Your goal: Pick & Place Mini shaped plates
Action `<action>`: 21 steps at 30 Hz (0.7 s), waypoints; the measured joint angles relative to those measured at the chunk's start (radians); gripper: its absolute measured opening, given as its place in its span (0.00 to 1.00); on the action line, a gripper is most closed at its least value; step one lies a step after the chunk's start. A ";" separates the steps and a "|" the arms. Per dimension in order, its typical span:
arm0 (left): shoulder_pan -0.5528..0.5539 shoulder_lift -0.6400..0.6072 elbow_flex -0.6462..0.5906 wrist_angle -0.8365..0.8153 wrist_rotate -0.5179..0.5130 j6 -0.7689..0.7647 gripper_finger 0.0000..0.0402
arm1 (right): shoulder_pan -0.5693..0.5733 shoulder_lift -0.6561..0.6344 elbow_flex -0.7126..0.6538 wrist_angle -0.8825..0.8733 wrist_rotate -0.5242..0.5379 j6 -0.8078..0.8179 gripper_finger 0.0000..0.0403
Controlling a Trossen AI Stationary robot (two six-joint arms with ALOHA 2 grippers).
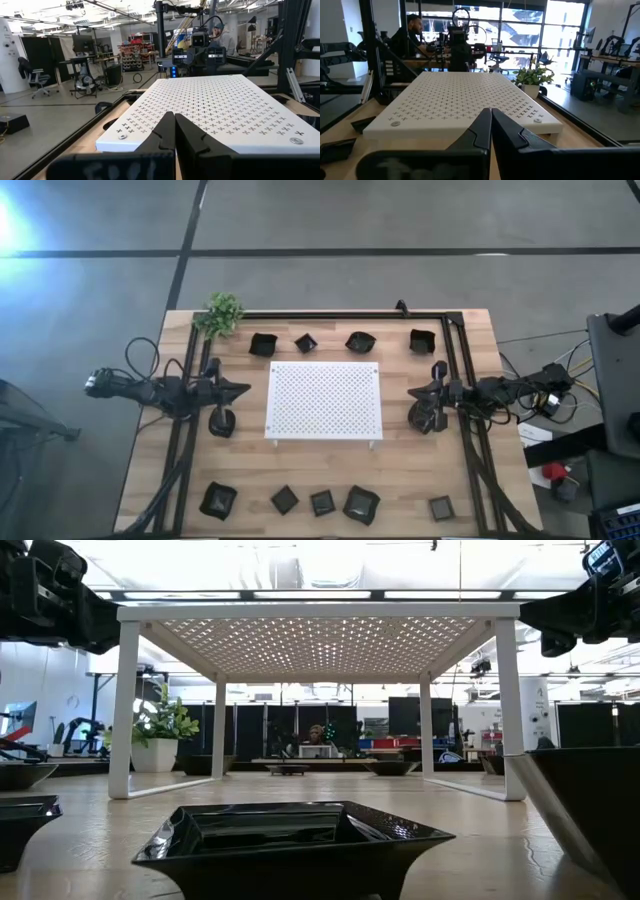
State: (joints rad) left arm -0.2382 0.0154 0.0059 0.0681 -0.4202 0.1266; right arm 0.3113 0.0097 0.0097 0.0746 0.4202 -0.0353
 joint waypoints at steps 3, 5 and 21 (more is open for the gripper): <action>0.000 0.000 0.000 0.000 0.000 0.000 0.00 | 0.000 0.000 0.000 0.000 0.000 0.009 0.02; 0.000 0.000 0.000 0.000 0.000 0.000 0.00 | 0.000 0.000 0.000 0.001 0.000 0.034 0.02; 0.000 0.000 0.000 0.000 0.000 0.000 0.00 | 0.000 0.000 0.000 0.017 0.000 0.177 0.02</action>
State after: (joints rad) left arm -0.2379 0.0154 0.0059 0.0681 -0.4202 0.1268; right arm 0.3111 0.0101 0.0097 0.0917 0.4198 0.1416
